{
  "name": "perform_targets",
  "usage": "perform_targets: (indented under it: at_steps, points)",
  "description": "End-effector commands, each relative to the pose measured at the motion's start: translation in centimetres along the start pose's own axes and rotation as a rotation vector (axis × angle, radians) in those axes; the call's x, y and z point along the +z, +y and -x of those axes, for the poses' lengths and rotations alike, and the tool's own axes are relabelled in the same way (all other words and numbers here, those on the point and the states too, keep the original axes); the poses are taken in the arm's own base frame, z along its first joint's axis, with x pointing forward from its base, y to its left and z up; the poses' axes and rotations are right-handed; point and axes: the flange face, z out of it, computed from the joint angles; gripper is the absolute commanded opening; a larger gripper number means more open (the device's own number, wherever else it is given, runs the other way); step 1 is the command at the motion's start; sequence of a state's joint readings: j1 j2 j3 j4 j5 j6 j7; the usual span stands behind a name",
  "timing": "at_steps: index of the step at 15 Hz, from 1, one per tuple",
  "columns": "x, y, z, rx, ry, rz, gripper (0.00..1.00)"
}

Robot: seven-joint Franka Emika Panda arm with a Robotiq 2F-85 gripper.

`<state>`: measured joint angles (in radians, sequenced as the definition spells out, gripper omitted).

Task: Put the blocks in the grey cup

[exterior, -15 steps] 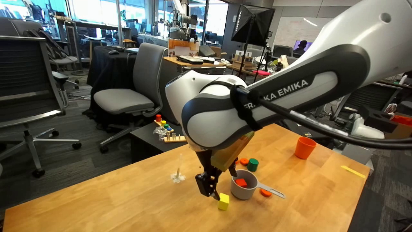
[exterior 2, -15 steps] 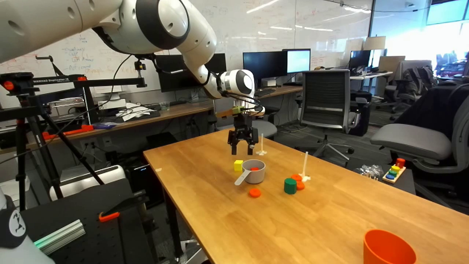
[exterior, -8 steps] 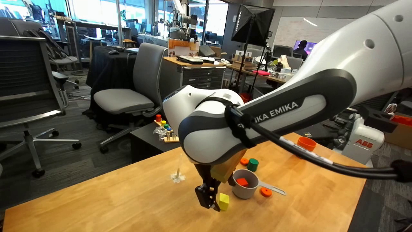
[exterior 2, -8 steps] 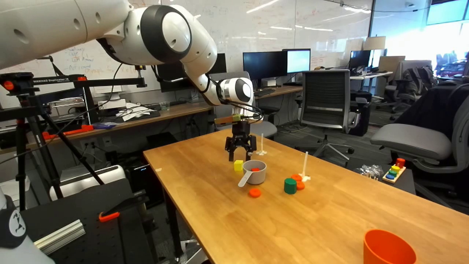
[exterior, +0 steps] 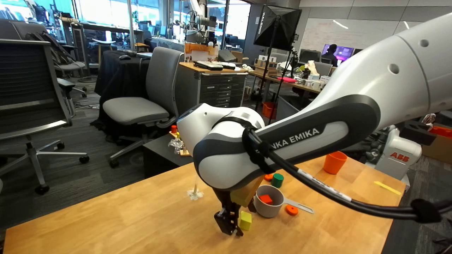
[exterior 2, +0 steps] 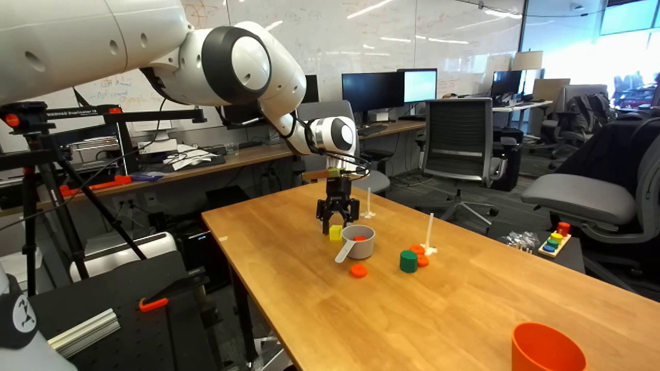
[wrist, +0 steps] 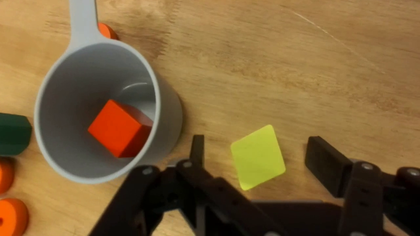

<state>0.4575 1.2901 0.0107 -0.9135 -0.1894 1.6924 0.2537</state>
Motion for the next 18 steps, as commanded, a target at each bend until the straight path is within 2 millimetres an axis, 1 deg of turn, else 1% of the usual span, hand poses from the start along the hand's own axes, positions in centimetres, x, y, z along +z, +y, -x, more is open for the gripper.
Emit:
perform_targets:
  at_steps: [1, 4, 6, 7, 8, 10, 12, 14, 16, 18]
  points:
    - [-0.3, 0.2, -0.3, -0.019, -0.012, -0.022, 0.49]
    - [-0.6, 0.7, -0.4, -0.006, -0.015, -0.031, 0.27]
    - [-0.9, 1.7, -0.4, 0.017, -0.017, -0.032, 0.11]
    - [-1.1, 2.5, -0.5, 0.033, -0.013, -0.033, 0.08]
    - [-1.5, 3.6, -0.5, 0.054, -0.01, -0.035, 0.08]
    - [-2.8, 6.6, -0.5, 0.108, 0.003, -0.044, 0.08]
    - [-5.6, 9.8, -0.1, 0.178, 0.045, -0.048, 0.09]
    - [-8.5, 12.3, 0.6, 0.228, 0.087, -0.05, 0.09]
    - [-11.7, 14.2, 1.4, 0.266, 0.136, -0.048, 0.09]
    - [-14.3, 15.2, 2.3, 0.293, 0.172, -0.056, 0.09]
